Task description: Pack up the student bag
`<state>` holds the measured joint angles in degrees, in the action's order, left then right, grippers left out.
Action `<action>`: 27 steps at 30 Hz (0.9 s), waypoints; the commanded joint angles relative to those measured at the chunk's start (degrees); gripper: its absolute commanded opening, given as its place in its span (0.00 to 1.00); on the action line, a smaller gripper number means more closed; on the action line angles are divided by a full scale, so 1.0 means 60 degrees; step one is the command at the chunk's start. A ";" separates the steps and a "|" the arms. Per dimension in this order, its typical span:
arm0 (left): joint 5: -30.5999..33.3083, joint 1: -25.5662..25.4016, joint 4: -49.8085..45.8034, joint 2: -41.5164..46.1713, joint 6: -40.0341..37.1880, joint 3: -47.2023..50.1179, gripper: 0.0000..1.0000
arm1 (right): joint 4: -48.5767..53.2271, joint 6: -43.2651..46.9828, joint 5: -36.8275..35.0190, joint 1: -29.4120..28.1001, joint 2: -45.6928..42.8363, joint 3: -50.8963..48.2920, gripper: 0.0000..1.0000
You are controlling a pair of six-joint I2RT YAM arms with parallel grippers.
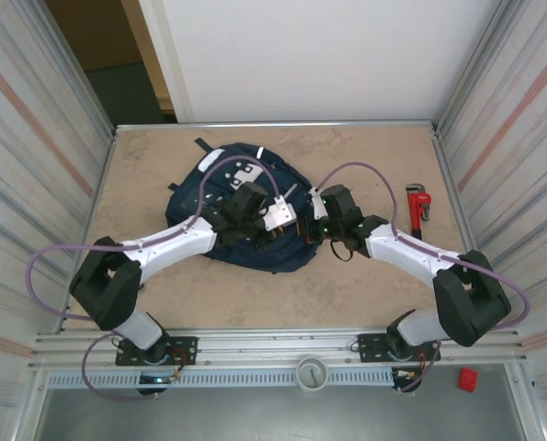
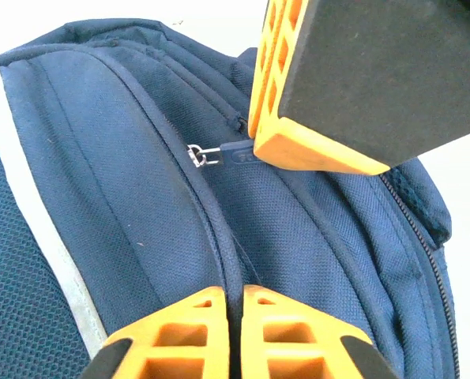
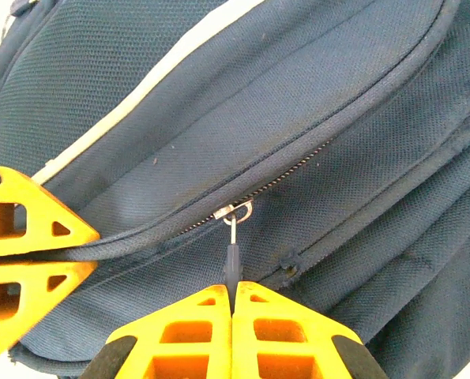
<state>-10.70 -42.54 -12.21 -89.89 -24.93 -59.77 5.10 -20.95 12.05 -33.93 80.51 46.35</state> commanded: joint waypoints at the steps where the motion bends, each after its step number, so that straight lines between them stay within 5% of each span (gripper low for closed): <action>1: -0.1189 0.0139 0.0095 0.0348 0.0007 0.0063 0.00 | -0.0487 0.0219 0.0274 -0.0074 0.0253 0.0096 0.00; 18: -0.1629 0.0186 0.0386 0.0684 0.0037 0.0351 0.00 | -0.1037 0.0482 0.0088 -0.0279 0.1097 0.0244 0.19; 21: -0.1630 0.0241 0.0399 0.0754 -0.0012 0.0443 0.00 | -0.1070 0.0481 -0.0040 -0.0283 0.1132 0.0230 0.16; 24: -0.1653 0.0451 0.0217 0.0906 -0.0134 0.0580 0.00 | -0.0841 0.0460 -0.0644 -0.0189 0.0887 0.0176 0.00; 27: -0.1414 0.0767 0.0016 0.1215 -0.0466 0.0899 0.00 | -0.0482 0.0178 -0.1130 0.0224 0.0474 0.0050 0.00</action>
<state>-17.26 -39.44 -10.41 -86.59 -25.10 -55.86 -0.62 -18.90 10.70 -35.09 85.76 46.39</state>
